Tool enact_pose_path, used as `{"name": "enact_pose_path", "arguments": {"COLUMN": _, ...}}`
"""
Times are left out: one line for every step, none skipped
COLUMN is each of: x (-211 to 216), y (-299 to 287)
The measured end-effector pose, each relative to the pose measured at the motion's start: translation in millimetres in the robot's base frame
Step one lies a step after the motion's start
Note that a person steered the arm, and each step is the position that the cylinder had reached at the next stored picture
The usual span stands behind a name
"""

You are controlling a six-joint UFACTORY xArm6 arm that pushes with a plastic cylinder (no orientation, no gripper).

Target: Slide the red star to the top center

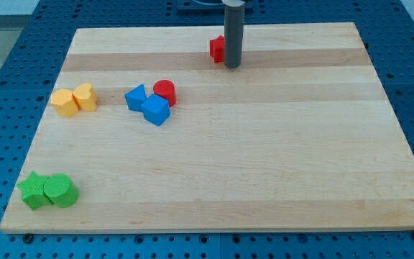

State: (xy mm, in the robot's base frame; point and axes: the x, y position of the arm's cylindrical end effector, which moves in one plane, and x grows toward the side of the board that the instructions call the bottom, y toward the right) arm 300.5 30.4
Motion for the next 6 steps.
{"name": "enact_pose_path", "arguments": {"x": -12.8, "y": -0.4}}
{"name": "enact_pose_path", "arguments": {"x": -17.0, "y": -7.7}}
{"name": "enact_pose_path", "arguments": {"x": -8.2, "y": -27.4}}
{"name": "enact_pose_path", "arguments": {"x": -8.4, "y": -45.7}}
{"name": "enact_pose_path", "arguments": {"x": -19.4, "y": -39.1}}
{"name": "enact_pose_path", "arguments": {"x": -31.7, "y": -14.4}}
